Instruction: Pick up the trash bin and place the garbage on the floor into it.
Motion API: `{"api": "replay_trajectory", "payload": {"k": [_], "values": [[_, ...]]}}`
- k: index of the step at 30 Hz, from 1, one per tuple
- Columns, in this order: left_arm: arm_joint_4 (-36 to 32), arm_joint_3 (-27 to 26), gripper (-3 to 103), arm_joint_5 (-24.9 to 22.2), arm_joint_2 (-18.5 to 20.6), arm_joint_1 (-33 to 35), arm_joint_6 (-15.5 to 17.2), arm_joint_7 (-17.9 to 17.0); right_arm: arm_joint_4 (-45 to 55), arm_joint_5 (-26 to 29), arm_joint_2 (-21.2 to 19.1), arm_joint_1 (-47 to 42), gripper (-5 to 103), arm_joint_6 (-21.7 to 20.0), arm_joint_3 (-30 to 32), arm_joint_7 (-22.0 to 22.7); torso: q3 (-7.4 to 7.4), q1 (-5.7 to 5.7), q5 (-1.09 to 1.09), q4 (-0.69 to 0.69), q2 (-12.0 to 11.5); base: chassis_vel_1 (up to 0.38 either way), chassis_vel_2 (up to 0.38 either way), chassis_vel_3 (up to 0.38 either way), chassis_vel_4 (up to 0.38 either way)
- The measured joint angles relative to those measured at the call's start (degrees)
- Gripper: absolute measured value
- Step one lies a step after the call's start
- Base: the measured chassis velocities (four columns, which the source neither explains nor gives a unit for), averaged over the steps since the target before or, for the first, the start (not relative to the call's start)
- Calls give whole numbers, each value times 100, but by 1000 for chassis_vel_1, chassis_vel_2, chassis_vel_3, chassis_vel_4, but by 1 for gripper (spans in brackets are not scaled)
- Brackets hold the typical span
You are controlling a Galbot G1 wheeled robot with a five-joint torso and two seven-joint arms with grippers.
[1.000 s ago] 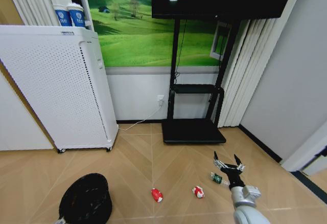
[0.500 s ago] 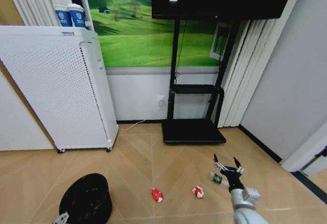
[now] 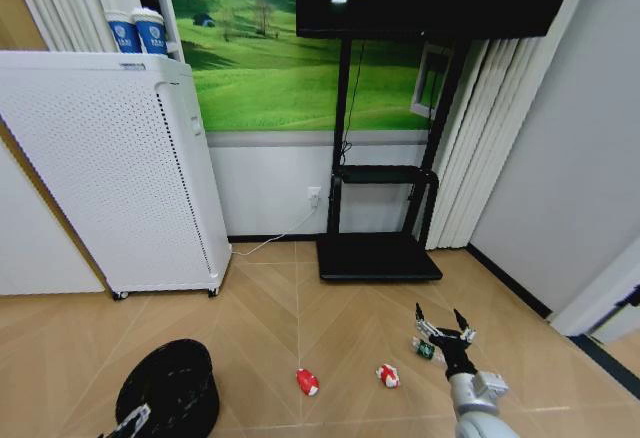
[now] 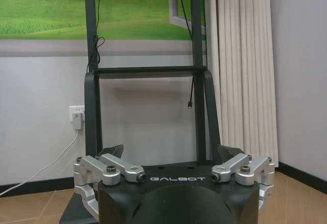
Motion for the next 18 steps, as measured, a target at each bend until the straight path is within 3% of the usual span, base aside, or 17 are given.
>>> {"api": "replay_trajectory", "payload": {"k": [2, 5, 9, 11, 13, 14, 17, 18], "values": [[17, 23, 88, 27, -1, -35, -40, 27, 0, 26, 18, -4, 100, 14, 14, -17, 0, 0, 0, -1, 0, 0, 0, 0, 0], [42, 121, 66, 111, -3, -87, -141, 73, -8, 162, 35, -20, 100, 128, 63, -97, 0, 0, 0, 0, 1, 0, 0, 0, 0], [70, 138, 55, 149, -2, -91, -176, 78, -41, 350, 16, 44, 100, 138, 127, -98, 0, 0, 0, 0, 2, 0, 0, 0, 0], [87, 139, 55, 160, -1, -89, -186, 79, -59, 399, -2, 66, 100, 137, 147, -91, 0, 0, 0, 0, 2, 0, 0, 0, 0], [130, 135, 39, 183, -4, -76, -203, 83, -78, 439, -26, 79, 100, 138, 172, -85, 0, 0, 0, 0, 2, 0, 0, 0, 0], [130, 135, 39, 183, -4, -76, -203, 83, -78, 439, -26, 79, 100, 138, 172, -85, 0, 0, 0, 0, 2, 0, 0, 0, 0], [180, 127, 23, 227, -38, -42, -229, 90, -82, 443, -25, 87, 100, 137, 167, -59, 0, 0, 1, 0, 3, 0, 0, 0, 0], [180, 127, 23, 227, -38, -42, -229, 90, -82, 443, -25, 87, 100, 137, 167, -59, 0, 0, 1, 0, 3, 0, 0, 0, 0]]}}
